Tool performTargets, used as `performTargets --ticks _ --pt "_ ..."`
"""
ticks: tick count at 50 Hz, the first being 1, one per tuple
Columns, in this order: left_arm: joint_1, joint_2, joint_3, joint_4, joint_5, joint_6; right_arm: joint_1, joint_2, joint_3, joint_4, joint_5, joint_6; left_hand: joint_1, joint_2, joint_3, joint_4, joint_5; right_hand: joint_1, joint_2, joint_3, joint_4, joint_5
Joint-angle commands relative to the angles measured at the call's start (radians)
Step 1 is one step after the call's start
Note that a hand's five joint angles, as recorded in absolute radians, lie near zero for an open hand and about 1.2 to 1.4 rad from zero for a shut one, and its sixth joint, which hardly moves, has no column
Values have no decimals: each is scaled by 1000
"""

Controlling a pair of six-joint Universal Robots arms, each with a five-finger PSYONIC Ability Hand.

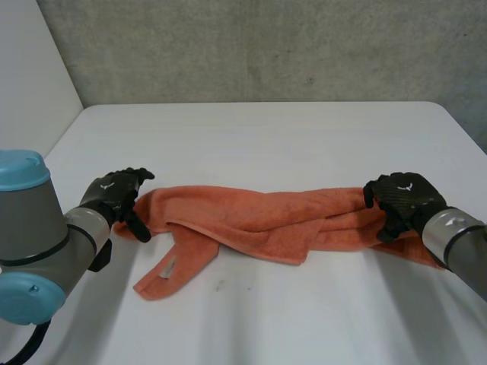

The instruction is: Fold the laundry

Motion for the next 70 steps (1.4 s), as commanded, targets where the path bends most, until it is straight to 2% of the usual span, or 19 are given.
performTargets --ticks 1,13,29,32,33,34,35,38,40,42,43,44,48,50,55,63,70 --pt "-1 0 -2 -1 0 0 -26 -105 107 -13 -60 -18 38 34 36 33 35 150 45 67 71 62" --pt "1 2 -13 -1 1 0 -100 -102 212 -113 -76 -193 35 31 33 30 32 200 95 117 121 112" --pt "1 0 -15 -1 1 0 -134 65 200 -294 -69 -273 30 25 27 24 26 294 189 211 215 206" --pt "-1 0 -15 -1 1 0 -132 96 185 -315 -66 -311 33 28 30 27 29 412 307 328 332 323" --pt "-1 0 -15 -1 1 0 -132 103 174 -317 -66 -323 30 25 27 24 26 630 525 546 550 541" --pt "-1 0 -15 -1 1 0 -132 104 174 -317 -66 -323 30 25 27 24 26 632 527 549 552 544" --pt "-1 0 -15 -1 1 0 -131 100 163 -319 -66 -326 30 25 27 24 26 811 706 728 731 723" --pt "-1 -1 -15 0 1 0 -132 96 143 -317 -61 -320 32 28 30 27 29 813 708 730 733 725" --pt "-1 -3 -13 2 1 0 -131 79 140 -311 -58 -314 33 28 30 27 29 813 708 730 733 725" --pt "1 -5 -12 2 1 0 -119 -40 133 -293 -53 -244 33 28 30 27 29 813 708 730 733 725" --pt "-1 -5 -12 2 1 0 -118 -41 133 -292 -53 -244 33 28 30 27 29 813 708 730 733 725" --pt "1 -5 -10 2 1 0 -105 -104 122 -282 -53 -183 35 31 33 30 32 813 708 730 733 725" --pt "-1 -6 -8 2 5 0 -88 -189 88 -245 -55 -64 38 34 36 33 35 813 708 730 733 725" --pt "-1 -6 -8 4 12 0 -83 -260 49 -163 -64 20 41 37 39 36 38 813 708 730 733 725" --pt "-1 -20 -5 23 54 0 -82 -361 -37 -38 -67 86 50 46 47 45 46 813 708 730 733 725" --pt "-4 -86 -2 111 80 3 -59 -380 -157 91 -64 100 238 233 235 232 234 813 708 730 733 725" --pt "-4 -113 13 120 84 3 -63 -378 -153 99 -63 99 352 348 350 347 349 813 708 730 733 725"
